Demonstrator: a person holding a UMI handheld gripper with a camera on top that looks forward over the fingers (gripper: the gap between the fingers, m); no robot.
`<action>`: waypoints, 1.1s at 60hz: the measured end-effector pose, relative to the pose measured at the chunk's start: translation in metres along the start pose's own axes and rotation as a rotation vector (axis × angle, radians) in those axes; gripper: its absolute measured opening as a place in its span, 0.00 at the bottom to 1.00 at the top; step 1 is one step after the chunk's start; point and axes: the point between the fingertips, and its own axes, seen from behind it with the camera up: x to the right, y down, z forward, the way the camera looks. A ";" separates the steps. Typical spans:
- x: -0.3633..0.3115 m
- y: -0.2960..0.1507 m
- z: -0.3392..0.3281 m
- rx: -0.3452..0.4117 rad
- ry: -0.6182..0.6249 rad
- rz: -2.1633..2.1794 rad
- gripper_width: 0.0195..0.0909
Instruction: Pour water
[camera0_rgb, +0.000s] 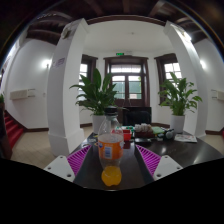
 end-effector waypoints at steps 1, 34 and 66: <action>0.002 -0.001 0.003 -0.001 0.000 -0.008 0.93; -0.010 0.016 0.072 0.005 -0.075 -0.018 0.44; 0.003 0.005 0.084 -0.013 -0.110 -0.258 0.26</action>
